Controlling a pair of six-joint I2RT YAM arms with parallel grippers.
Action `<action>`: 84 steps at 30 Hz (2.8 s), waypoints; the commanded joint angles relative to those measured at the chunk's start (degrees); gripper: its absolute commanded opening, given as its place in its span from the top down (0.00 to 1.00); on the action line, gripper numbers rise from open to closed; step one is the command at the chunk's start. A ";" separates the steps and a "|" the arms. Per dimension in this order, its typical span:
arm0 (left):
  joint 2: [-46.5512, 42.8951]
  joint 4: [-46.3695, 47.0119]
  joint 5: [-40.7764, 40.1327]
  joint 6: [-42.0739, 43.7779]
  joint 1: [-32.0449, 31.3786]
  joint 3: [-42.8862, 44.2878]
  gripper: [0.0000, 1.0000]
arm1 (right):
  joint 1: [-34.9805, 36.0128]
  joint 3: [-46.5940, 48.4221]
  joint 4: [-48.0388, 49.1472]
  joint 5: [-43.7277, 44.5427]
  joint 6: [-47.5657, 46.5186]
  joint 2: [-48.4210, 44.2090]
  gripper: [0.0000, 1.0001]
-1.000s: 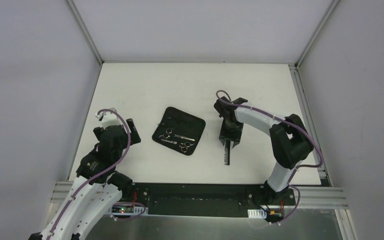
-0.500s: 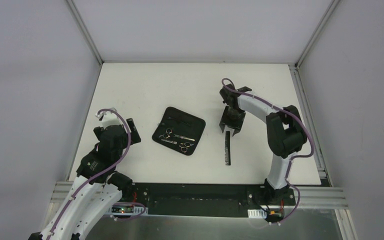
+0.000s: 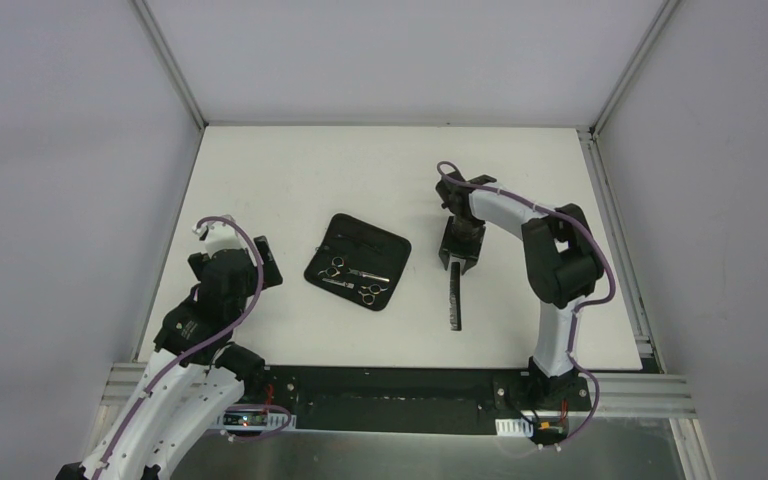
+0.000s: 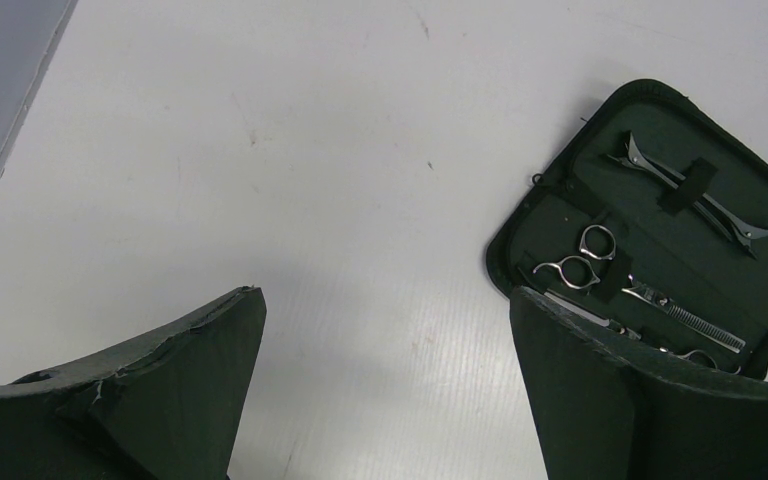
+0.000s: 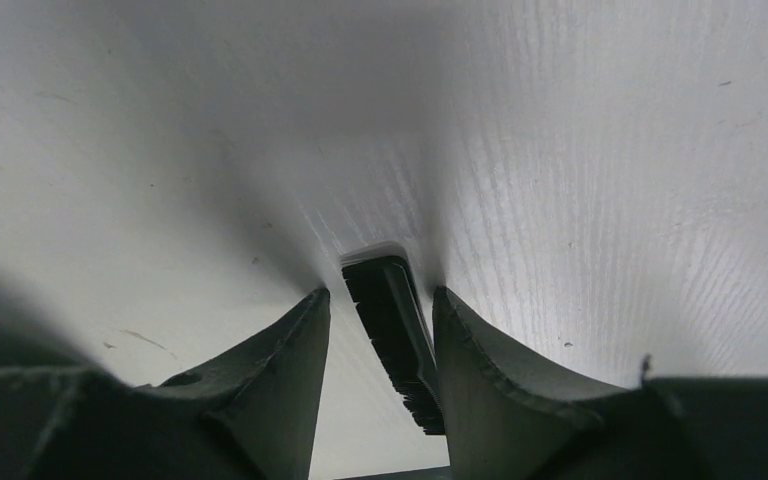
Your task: Sort the hair-cutting tools
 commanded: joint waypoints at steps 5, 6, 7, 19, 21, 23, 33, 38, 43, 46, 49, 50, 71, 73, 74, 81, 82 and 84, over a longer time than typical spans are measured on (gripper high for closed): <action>-0.01 1.19 -0.30 0.33 0.48 -0.25 0.04 | -1.00 -1.55 4.34 -0.38 -3.43 2.28 0.55; 0.04 1.19 -0.24 0.33 0.47 -0.26 0.04 | -1.06 -1.53 4.66 -0.43 -3.74 2.39 0.55; 0.15 1.18 -0.23 0.33 0.49 -0.17 0.04 | -1.07 -1.61 4.99 -0.49 -4.04 2.41 0.55; 0.13 1.18 -0.30 0.33 0.49 -0.12 0.04 | -1.54 -0.23 7.66 0.32 -6.80 3.91 0.59; 0.19 1.18 -0.30 0.33 0.49 -0.13 0.04 | -1.60 0.19 7.91 0.29 -6.94 4.09 0.60; 0.14 1.18 -0.30 0.33 0.48 -0.16 0.04 | -1.54 0.53 8.08 0.04 -7.10 4.25 0.64; 0.22 1.18 -0.22 0.32 0.49 -0.13 0.04 | -1.47 0.00 8.08 -0.74 -8.33 0.24 0.85; 0.35 1.18 -0.05 0.33 0.49 -0.15 0.04 | -1.06 -1.09 8.27 -1.75 -9.70 -4.47 0.89; 0.38 1.55 1.16 0.41 0.49 -0.36 0.04 | -0.21 -0.85 8.23 -2.85 -10.65 -7.88 0.90; 0.40 1.99 2.59 0.50 0.49 -0.57 0.04 | 0.51 -0.03 8.27 -5.58 -11.22 -9.46 0.91; 0.61 2.54 4.96 0.51 0.49 -0.75 0.05 | 1.58 1.84 7.96 -6.62 -11.93 -10.57 0.91; 0.91 2.77 5.88 0.52 0.49 -0.79 0.05 | 2.00 2.65 7.74 -6.77 -12.11 -10.79 0.91; 10.51 3.95 20.43 -14.94 0.48 0.67 0.04 | 18.43 29.36 7.52 -11.76 -29.72 3.90 0.90; 10.57 3.01 20.16 -15.86 0.45 0.95 0.04 | 19.69 32.34 7.06 -11.30 -32.19 6.49 0.89; 10.45 2.38 19.78 -16.37 0.49 1.18 0.04 | 20.31 33.55 6.82 -11.00 -33.38 7.68 0.89; 8.03 -1.37 15.93 -19.00 0.49 2.08 0.04 | 23.23 39.78 5.23 -12.89 -38.80 14.06 0.87; 7.58 -1.64 15.58 -19.26 0.49 2.08 0.05 | 23.45 39.97 5.24 -13.23 -39.34 14.58 0.86; 6.87 -2.12 15.06 -19.67 0.49 1.88 0.05 | 23.96 40.13 5.23 -13.99 -40.13 15.60 0.85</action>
